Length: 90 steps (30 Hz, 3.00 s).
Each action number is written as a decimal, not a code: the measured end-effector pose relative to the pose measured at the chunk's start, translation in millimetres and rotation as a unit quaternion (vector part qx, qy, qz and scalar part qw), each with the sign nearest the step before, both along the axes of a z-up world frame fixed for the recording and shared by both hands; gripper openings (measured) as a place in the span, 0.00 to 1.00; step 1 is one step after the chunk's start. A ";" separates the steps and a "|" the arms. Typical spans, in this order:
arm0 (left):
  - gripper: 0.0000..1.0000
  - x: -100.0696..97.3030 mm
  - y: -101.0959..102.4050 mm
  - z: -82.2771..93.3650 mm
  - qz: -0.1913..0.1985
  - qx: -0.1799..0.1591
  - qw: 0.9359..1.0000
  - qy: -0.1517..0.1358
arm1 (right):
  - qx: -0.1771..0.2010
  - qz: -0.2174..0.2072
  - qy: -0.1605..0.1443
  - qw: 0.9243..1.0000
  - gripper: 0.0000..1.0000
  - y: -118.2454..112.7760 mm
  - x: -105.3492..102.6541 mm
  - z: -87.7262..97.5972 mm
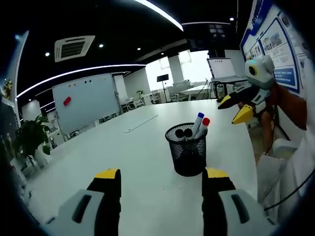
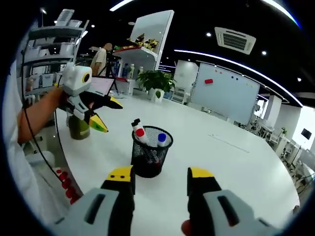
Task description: Pick up the whiteboard markers from the pen holder and place them facing the whiteboard neatly
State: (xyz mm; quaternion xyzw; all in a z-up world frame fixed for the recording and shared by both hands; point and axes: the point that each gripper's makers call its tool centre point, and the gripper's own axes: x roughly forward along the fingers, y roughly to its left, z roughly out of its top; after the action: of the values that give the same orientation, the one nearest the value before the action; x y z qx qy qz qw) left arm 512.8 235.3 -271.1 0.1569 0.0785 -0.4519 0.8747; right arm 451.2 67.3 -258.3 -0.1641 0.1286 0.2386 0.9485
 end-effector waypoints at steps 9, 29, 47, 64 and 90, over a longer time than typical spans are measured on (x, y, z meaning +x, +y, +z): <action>0.68 0.4 -0.1 0.5 0.000 0.001 1.000 -0.004 | 0.017 0.015 -0.004 1.000 0.42 10.5 -3.0 6.2; 0.68 -2.1 -2.0 2.7 -0.001 -0.005 1.000 -0.001 | 0.055 0.037 -0.035 0.997 0.40 40.7 1.0 28.4; 0.68 -0.1 -0.5 2.8 -0.002 -0.009 1.000 0.004 | 0.088 -0.009 -0.047 0.995 0.31 29.7 23.0 31.0; 0.67 -6.7 -4.5 4.0 -0.015 -0.013 1.000 0.010 | 0.091 -0.036 -0.053 0.994 0.25 27.1 47.0 19.5; 0.63 -10.7 -3.0 4.4 -0.019 -0.016 1.000 0.007 | 0.074 -0.029 -0.060 0.995 0.16 36.0 61.7 12.7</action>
State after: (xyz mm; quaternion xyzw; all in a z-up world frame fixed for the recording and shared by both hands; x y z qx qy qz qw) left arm 502.1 232.4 -266.7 0.1412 0.0747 -0.4704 0.8679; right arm 512.9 103.3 -245.6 -0.1040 0.0584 0.2099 0.9704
